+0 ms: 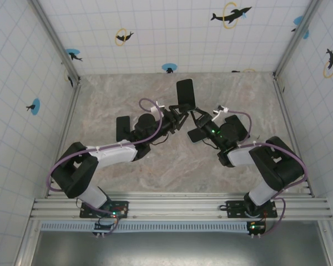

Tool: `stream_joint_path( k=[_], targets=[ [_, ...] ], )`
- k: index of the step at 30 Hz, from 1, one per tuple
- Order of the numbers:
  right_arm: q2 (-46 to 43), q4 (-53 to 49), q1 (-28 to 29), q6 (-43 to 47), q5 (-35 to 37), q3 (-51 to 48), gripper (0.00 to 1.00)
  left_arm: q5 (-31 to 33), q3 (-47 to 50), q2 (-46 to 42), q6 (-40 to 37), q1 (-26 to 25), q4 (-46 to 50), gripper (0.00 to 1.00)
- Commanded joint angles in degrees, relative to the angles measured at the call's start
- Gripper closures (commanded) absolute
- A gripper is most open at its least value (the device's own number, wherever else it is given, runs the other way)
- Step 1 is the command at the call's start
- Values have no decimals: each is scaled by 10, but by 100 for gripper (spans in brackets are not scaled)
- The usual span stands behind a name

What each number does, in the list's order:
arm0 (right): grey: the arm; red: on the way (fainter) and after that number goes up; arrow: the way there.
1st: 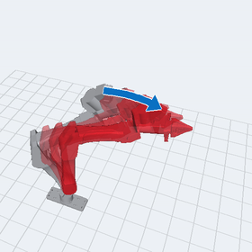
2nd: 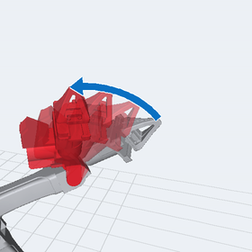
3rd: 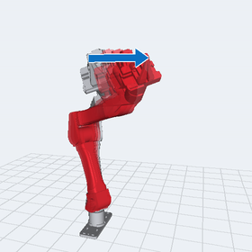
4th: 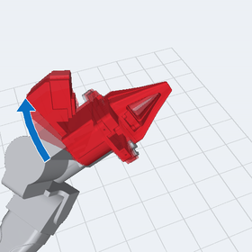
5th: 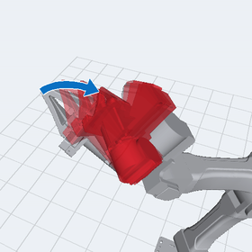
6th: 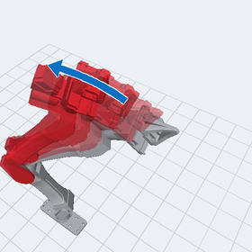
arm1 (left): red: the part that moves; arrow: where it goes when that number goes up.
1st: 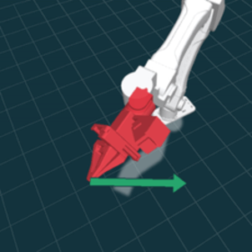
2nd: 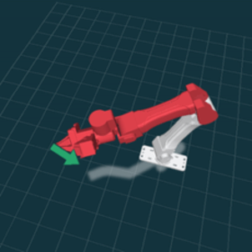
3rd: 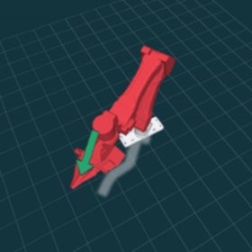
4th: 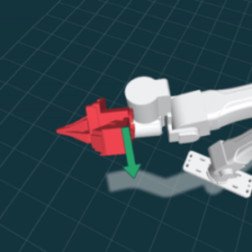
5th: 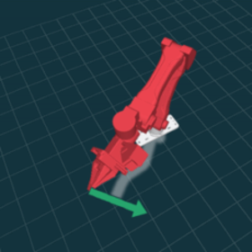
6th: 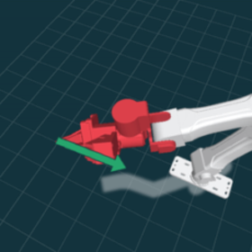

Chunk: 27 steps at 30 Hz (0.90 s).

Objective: Take the phone out of the phone case

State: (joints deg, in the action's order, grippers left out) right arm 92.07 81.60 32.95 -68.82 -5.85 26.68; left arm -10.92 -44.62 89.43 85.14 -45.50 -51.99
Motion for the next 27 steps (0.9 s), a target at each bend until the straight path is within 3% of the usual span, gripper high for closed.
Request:
stream_joint_path(
  k=[1,10,27],
  targets=[
    [-2,68,14,22,-6,20,95,32,-26,7,0,0,-36,40],
    [-13,49,38,51,36,8,95,74,-51,14,-3,-1,-24,51],
    [-10,0,46,60,98,7,94,66,-64,14,-10,-3,-33,92]
  ],
)
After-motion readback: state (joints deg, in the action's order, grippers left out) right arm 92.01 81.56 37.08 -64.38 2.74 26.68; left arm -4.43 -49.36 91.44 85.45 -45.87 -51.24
